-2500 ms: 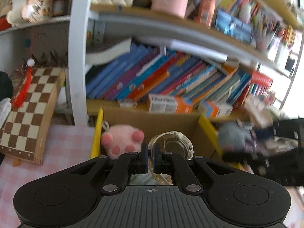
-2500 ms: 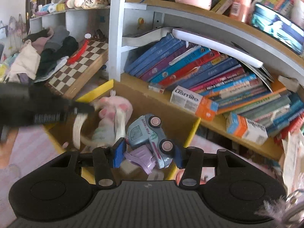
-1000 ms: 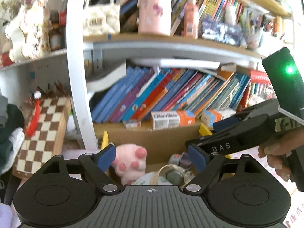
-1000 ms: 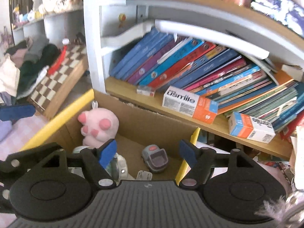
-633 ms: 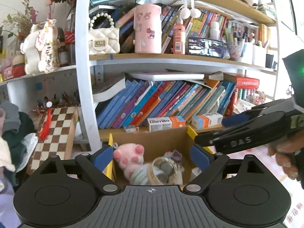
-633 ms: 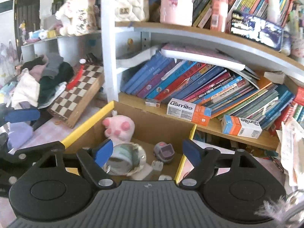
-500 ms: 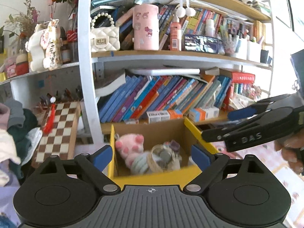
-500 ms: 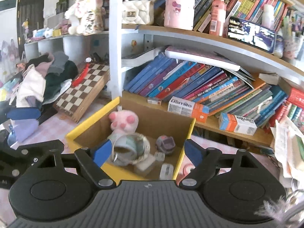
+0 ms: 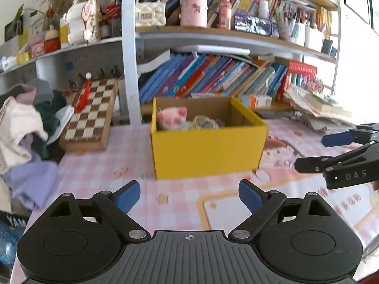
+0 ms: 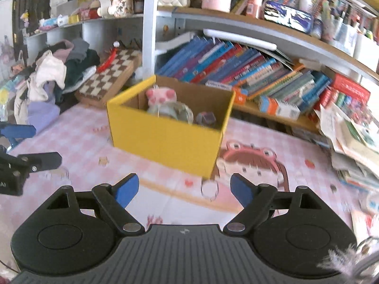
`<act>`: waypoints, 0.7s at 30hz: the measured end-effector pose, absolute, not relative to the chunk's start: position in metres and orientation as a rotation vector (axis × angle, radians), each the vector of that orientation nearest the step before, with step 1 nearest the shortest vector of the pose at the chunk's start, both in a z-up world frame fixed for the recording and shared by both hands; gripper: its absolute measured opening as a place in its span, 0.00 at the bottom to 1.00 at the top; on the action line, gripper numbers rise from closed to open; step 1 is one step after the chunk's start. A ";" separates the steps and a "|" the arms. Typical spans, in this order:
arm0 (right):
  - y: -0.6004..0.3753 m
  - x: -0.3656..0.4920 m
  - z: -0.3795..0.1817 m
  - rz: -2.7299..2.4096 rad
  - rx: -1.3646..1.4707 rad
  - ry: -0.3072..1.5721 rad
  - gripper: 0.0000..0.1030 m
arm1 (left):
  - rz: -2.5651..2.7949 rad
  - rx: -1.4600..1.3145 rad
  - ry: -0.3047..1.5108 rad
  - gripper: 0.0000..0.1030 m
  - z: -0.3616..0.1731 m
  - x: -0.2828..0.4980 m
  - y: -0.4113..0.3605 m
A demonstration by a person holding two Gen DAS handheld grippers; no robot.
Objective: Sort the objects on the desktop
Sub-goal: 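Withdraw both tools from the box back over the table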
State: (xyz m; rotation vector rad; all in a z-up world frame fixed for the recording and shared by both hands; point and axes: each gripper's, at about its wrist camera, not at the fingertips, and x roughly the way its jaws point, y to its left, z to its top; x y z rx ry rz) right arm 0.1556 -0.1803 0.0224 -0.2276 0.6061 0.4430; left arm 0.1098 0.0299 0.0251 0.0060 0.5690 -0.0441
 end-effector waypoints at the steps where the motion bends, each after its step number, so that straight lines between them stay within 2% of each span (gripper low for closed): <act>1: -0.182 0.149 0.019 0.434 -0.224 0.609 0.81 | -0.045 0.011 0.576 0.90 0.022 0.104 0.029; 8: -0.192 0.104 0.000 0.353 -0.144 0.636 0.83 | -0.062 0.051 0.605 0.90 0.011 0.079 0.021; 21: -0.186 0.063 -0.015 0.316 -0.123 0.674 0.95 | -0.073 0.062 0.650 0.91 -0.001 0.057 0.018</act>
